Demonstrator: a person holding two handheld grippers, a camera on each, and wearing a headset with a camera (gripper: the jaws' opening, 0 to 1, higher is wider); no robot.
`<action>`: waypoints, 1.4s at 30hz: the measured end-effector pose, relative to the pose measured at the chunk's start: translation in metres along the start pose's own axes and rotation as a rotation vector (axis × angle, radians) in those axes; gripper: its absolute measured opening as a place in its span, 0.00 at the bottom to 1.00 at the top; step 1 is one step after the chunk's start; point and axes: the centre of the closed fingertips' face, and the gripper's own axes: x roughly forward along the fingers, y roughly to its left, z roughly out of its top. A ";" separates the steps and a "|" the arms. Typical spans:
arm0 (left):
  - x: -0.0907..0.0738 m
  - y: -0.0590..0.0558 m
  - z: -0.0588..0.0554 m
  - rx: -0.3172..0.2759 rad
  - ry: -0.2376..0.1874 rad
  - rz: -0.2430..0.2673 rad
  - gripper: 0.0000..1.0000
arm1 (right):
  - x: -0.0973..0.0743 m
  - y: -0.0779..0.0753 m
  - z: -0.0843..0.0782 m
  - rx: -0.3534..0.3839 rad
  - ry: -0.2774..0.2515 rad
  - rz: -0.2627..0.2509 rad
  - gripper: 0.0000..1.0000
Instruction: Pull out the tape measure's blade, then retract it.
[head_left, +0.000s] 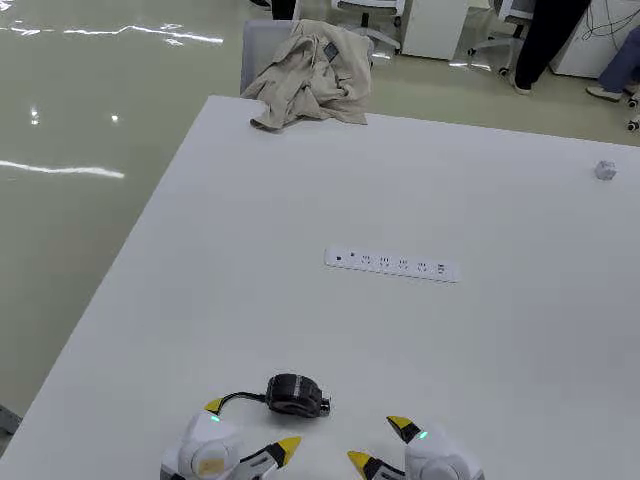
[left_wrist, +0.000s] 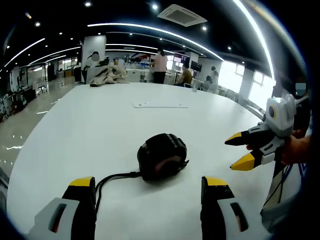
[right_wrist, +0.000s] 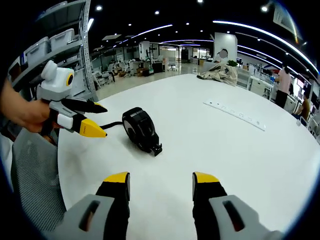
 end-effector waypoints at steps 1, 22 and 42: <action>-0.003 0.004 0.000 -0.001 -0.002 0.001 0.85 | -0.005 0.000 -0.001 0.005 -0.002 -0.003 0.52; -0.069 0.035 -0.029 -0.002 0.038 -0.036 1.00 | -0.064 0.022 -0.010 0.109 -0.029 -0.065 0.80; -0.124 0.048 -0.044 -0.043 0.062 -0.022 1.00 | -0.096 0.044 -0.022 0.115 0.035 -0.086 0.98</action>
